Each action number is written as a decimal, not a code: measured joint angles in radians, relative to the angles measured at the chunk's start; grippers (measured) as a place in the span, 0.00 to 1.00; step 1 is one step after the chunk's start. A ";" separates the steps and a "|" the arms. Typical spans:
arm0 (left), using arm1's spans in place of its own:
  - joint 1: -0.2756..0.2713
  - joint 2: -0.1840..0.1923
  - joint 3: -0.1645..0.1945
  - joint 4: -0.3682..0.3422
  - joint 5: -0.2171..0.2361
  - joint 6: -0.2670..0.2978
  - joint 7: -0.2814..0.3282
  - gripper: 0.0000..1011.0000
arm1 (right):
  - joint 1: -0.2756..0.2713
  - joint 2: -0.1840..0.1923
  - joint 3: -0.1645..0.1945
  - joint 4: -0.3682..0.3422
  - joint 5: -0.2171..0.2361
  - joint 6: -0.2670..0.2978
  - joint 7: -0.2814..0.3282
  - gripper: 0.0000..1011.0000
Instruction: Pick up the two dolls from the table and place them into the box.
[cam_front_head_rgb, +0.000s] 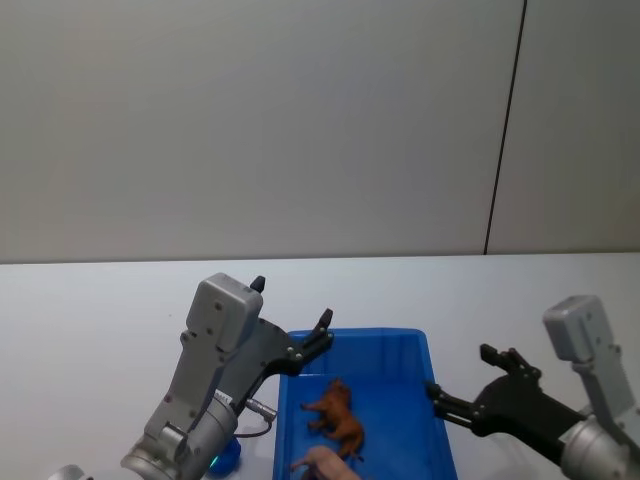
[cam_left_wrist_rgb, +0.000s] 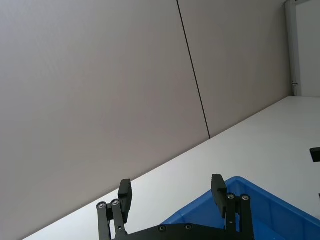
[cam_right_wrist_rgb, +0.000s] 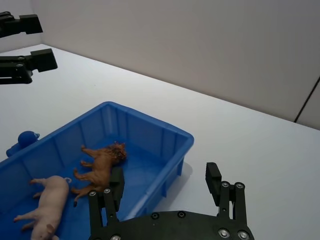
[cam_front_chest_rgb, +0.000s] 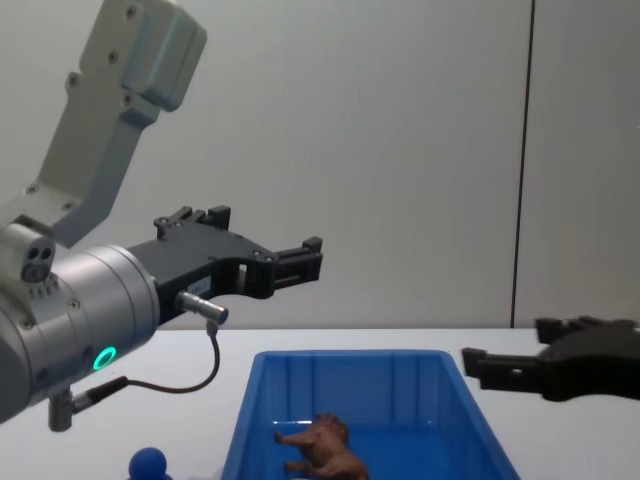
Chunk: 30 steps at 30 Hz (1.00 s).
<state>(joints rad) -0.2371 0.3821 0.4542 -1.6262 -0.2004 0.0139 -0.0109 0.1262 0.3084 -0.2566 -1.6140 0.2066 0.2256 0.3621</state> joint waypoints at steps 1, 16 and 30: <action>0.000 0.000 0.000 0.000 0.000 0.000 0.000 0.99 | 0.000 0.000 0.000 0.000 0.000 0.000 0.000 0.99; 0.018 0.022 -0.010 -0.016 0.003 0.002 0.005 0.99 | -0.043 0.044 0.027 -0.031 0.035 -0.022 -0.016 0.99; 0.111 0.109 -0.039 -0.056 -0.050 0.018 0.054 0.99 | -0.055 0.058 0.035 -0.039 0.045 -0.027 -0.021 0.99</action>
<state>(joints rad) -0.1256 0.4913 0.4157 -1.6817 -0.2501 0.0317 0.0427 0.0711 0.3660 -0.2216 -1.6531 0.2514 0.1982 0.3413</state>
